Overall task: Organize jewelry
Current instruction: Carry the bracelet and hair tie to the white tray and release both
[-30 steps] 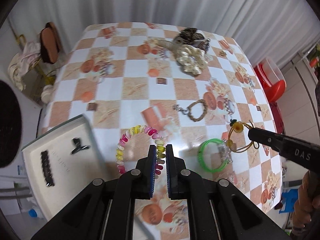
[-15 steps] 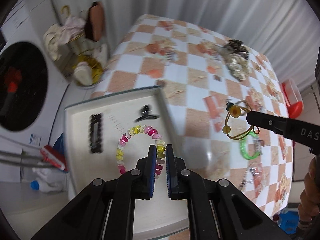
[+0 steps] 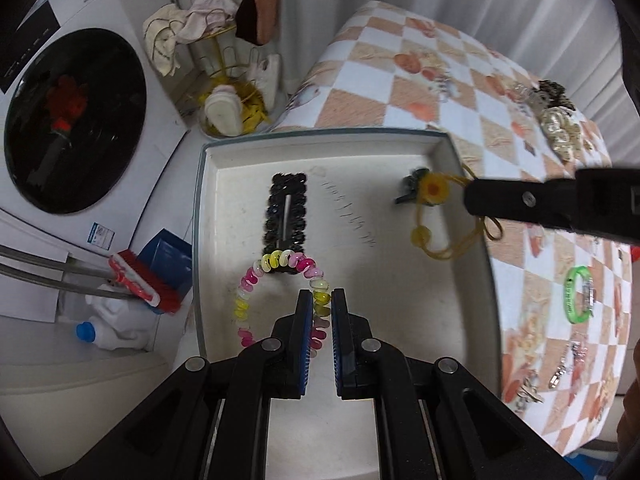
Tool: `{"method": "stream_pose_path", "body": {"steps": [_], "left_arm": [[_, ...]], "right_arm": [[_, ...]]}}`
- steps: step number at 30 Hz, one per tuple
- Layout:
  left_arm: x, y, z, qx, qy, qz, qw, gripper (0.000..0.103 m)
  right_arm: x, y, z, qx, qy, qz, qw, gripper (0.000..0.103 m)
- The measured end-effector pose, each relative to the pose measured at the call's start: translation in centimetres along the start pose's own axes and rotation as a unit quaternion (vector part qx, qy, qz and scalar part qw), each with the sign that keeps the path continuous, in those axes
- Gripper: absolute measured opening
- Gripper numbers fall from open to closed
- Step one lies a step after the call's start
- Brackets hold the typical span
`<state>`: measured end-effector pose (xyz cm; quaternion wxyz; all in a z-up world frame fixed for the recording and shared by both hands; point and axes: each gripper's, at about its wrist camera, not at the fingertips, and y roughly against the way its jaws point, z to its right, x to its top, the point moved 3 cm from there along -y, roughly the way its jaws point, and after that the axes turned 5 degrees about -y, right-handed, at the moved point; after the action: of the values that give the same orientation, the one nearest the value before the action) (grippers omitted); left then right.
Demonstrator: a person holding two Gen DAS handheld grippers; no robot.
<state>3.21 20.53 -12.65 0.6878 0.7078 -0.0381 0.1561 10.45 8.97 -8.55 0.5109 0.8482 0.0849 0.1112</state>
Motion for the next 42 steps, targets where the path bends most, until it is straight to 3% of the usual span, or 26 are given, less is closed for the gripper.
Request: {"method": "stream_pose_path", "body": {"steps": [7,15,27,28,30,32,33,42], "left_arm": [[0.1,-1.9,-0.1,0.019,-0.010,-0.002,0.9998,0.014],[0.1,-3.1,0.4,0.028,-0.017,-0.003,0.9995,0.014],[-0.2,-3.8,0.8,0.043,-0.026,-0.025,0.9984,0.014],[-0.2,-3.7,0.8,0.045,-0.027,-0.025,0.9983,0.014],[-0.2,-3.7,0.9,0.048,-0.027,-0.026,0.9981,0.014],[-0.2,-3.6,1.0,0.050,-0.027,-0.028,0.9980,0.014],[-0.2,-3.6,1.1,0.050,-0.027,-0.028,0.9980,0.014],[-0.1,-3.4,1.1,0.054,-0.028,-0.035,0.9976,0.014]], "right_arm": [[2.0,-3.5,-1.1,0.026,-0.001,-0.015,1.000,0.006],[2.9,-6.7,-0.9,0.005,0.004,-0.034,0.999,0.006],[3.4,-8.2,0.1,-0.008,-0.001,-0.054,0.999,0.008],[3.5,-8.0,0.1,-0.005,-0.001,-0.053,0.999,0.009],[3.7,-7.6,0.0,-0.002,-0.002,-0.050,0.999,0.022],[4.0,-7.0,-0.2,0.003,-0.002,-0.040,0.999,0.055],[4.0,-6.7,-0.2,0.007,-0.002,-0.035,0.999,0.059],[4.3,-1.3,1.1,0.031,-0.034,0.014,0.999,0.063]]}}
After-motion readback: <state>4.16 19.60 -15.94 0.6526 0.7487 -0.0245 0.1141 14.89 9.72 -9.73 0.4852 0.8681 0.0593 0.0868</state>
